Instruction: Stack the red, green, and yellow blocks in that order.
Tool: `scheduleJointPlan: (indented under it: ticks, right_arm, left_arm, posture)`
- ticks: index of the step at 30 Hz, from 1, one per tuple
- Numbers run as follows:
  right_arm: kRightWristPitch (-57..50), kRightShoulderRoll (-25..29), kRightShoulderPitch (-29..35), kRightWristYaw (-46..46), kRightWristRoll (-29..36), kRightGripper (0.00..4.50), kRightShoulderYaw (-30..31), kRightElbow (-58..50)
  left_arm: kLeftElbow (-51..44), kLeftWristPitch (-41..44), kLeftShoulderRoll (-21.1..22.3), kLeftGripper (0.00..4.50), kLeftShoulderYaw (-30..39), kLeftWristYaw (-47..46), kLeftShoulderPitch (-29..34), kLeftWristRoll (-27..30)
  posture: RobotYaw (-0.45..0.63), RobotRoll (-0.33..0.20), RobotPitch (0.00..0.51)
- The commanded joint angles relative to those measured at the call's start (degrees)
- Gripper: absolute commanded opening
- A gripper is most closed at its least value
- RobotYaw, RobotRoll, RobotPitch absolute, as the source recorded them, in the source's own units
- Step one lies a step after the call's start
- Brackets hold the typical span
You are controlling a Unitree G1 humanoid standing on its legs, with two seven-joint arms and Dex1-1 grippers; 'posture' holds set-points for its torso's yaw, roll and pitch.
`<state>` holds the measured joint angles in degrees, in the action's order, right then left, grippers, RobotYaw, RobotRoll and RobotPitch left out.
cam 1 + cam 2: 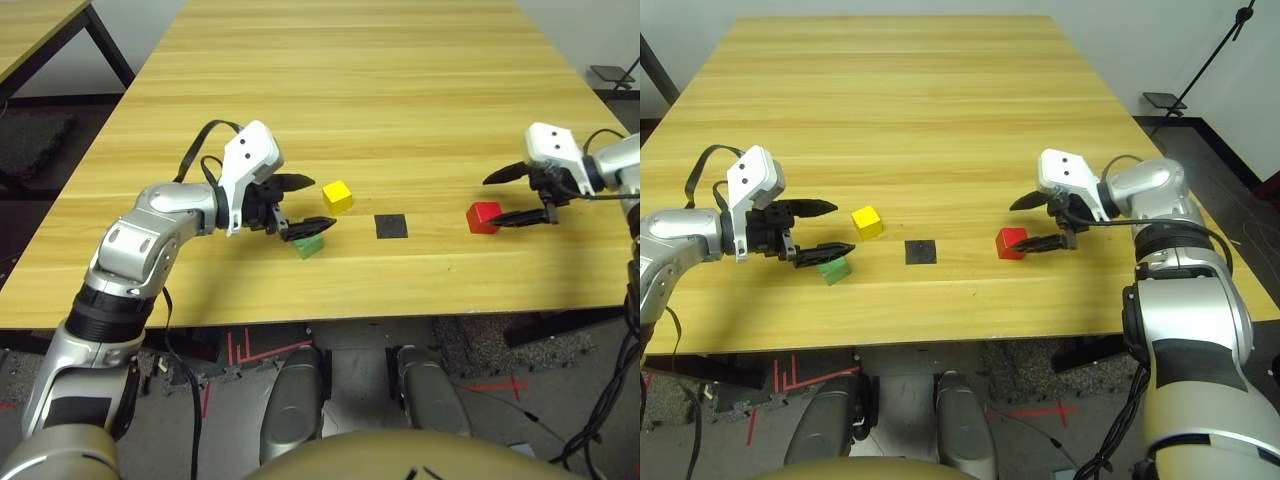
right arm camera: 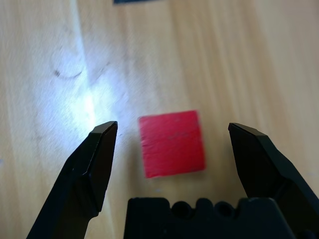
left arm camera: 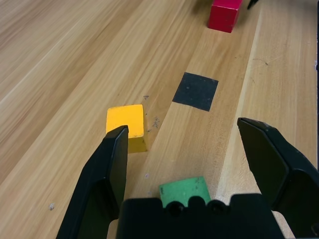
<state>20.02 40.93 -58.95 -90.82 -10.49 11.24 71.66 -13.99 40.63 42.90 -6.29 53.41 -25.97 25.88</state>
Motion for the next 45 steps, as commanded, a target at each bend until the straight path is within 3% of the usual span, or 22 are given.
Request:
scheduleJointPlan:
  ticks: [1, 5, 8, 12, 19, 27, 45]
  right_arm:
    - [1.16, -0.67, -0.39, 0.42, -2.16, 4.5, 1.58, 1.15]
    - [2.14, -1.89, -0.49, 3.56, -3.57, 4.32, 2.34, 1.52]
    - [1.66, -3.22, -0.92, 6.59, -3.79, 3.58, 2.15, 1.35]
    - [-1.31, -4.75, -2.19, 4.44, -1.97, 2.08, 1.0, 0.26]
    - [-14.25, -9.73, -2.34, -1.54, 1.59, 2.05, 2.1, -11.59]
    - [-25.37, -14.87, 1.46, 0.37, 1.01, 2.05, 6.05, -26.56]
    - [-27.49, -20.18, -0.82, 4.07, 0.53, 2.05, 10.23, -26.71]
  left_arm:
    - [-1.88, 1.48, -0.13, 4.47, -0.05, -0.89, 1.07, -0.05]
    - [-2.92, 2.33, -0.29, 4.49, 0.64, -1.95, 1.75, 0.24]
    - [-3.63, 2.85, -0.43, 4.5, 1.09, -2.86, 2.29, 0.32]
    - [-4.21, 3.29, -0.41, 4.5, 1.41, -3.44, 2.66, 0.42]
    - [-5.03, 6.05, -0.46, 4.5, 0.11, -3.95, 1.38, 0.57]
    - [-5.78, 8.04, -2.72, 4.5, -0.78, -6.15, 0.09, 0.36]
    - [-10.89, 11.11, -3.05, 4.5, 2.42, -11.73, 5.09, 2.11]
  posture:
    - [0.24, -0.159, 0.111]
    - [0.25, -0.158, 0.114]
    - [0.27, -0.155, 0.115]
    - [0.27, -0.156, 0.112]
    - [0.26, -0.167, 0.102]
    - [0.28, -0.187, 0.097]
    - [0.37, -0.221, 0.104]
